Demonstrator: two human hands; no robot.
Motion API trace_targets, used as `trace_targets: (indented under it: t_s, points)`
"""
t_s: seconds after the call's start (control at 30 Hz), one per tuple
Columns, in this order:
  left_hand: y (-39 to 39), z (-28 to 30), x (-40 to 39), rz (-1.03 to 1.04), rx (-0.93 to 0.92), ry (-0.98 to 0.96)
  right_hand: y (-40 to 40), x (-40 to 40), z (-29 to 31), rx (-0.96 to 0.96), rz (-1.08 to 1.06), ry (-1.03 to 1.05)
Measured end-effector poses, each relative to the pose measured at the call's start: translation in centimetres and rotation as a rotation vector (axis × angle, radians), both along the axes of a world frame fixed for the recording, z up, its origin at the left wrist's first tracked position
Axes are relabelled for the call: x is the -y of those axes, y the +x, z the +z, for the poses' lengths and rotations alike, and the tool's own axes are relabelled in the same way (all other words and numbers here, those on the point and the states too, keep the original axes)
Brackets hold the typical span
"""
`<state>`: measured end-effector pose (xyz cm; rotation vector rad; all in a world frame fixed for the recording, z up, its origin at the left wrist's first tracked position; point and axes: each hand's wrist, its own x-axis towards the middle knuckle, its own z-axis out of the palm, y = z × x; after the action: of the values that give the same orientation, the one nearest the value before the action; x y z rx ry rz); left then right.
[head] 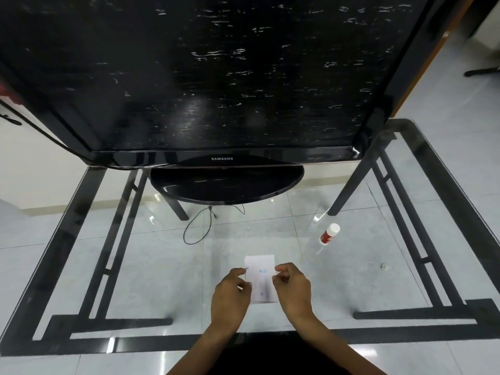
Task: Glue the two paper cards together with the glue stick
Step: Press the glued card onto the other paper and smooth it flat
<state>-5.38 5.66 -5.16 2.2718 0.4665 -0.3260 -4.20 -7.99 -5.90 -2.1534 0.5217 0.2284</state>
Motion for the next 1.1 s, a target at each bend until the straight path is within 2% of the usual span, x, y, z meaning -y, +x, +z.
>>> trace_targets:
  t_s: [0.6,1.1]
  points:
    - [-1.3,0.1,0.2,0.020,0.132,-0.010,-0.8,-0.1,0.3,0.053,0.020,0.069]
    - [-1.5,-0.5,0.6,-0.024,0.097,0.050,-0.6,-0.2,-0.4,0.038,0.059,-0.024]
